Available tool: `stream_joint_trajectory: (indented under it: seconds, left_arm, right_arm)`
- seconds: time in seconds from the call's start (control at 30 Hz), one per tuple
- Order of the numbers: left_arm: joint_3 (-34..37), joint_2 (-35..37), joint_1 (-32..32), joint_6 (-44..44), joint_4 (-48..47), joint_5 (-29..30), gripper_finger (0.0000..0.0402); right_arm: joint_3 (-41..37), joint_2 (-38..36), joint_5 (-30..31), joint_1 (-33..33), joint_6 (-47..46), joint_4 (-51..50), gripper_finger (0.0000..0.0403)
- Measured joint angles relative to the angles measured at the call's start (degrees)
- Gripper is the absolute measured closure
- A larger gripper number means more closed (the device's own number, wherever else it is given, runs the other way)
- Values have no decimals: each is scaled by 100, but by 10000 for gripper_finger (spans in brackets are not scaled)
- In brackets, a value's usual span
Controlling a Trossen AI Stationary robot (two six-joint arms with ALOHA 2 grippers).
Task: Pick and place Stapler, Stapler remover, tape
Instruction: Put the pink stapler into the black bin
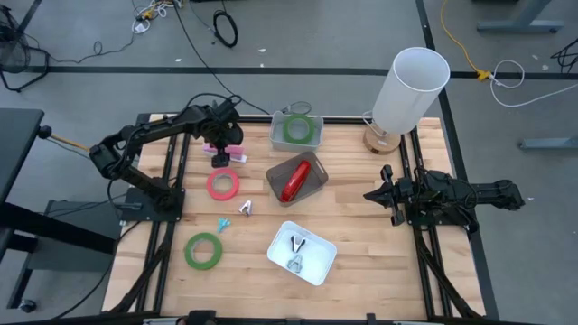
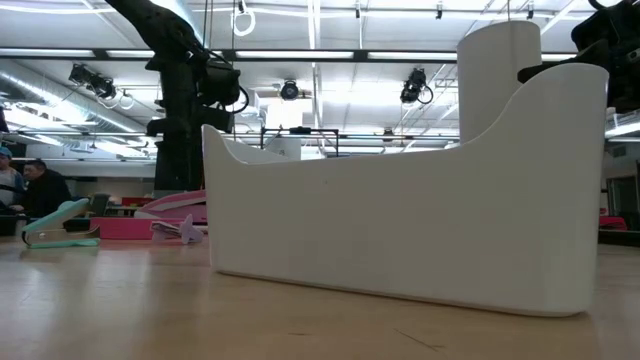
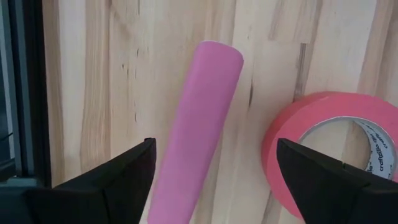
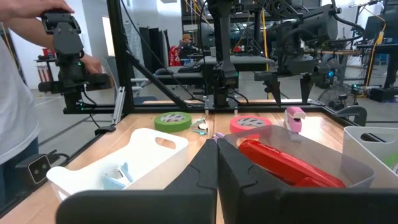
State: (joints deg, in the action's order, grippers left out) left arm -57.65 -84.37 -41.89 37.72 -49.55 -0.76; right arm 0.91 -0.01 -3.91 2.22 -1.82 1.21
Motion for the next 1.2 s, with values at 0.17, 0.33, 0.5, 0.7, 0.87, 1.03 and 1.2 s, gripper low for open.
stream_joint_trajectory:
  seconds: [0.17,0.33,0.5,0.7,0.87,1.03,1.2]
  left_arm:
    - [0,1,0,203,-1,55,36]
    - [0,1,2,493,28,116,27]
    - [0,1,2,466,362,180,32]
    - [-9,-123,36,144,446,158,34]
    - [-7,-472,99,48,388,239,35]
    - [-4,-698,136,41,432,503,36]
    - [-4,-857,163,39,425,473,49]
  right_arm:
    - [0,0,0,0,0,0,401]
    - [0,0,-1,0,0,0,401]
    - [0,0,0,1,1,0,401]
    - [0,0,-1,1,0,-2,401]
    - [0,0,1,0,2,-2,401]
    - [0,0,1,1,0,0,401]
    - [0,0,1,0,1,-2,401]
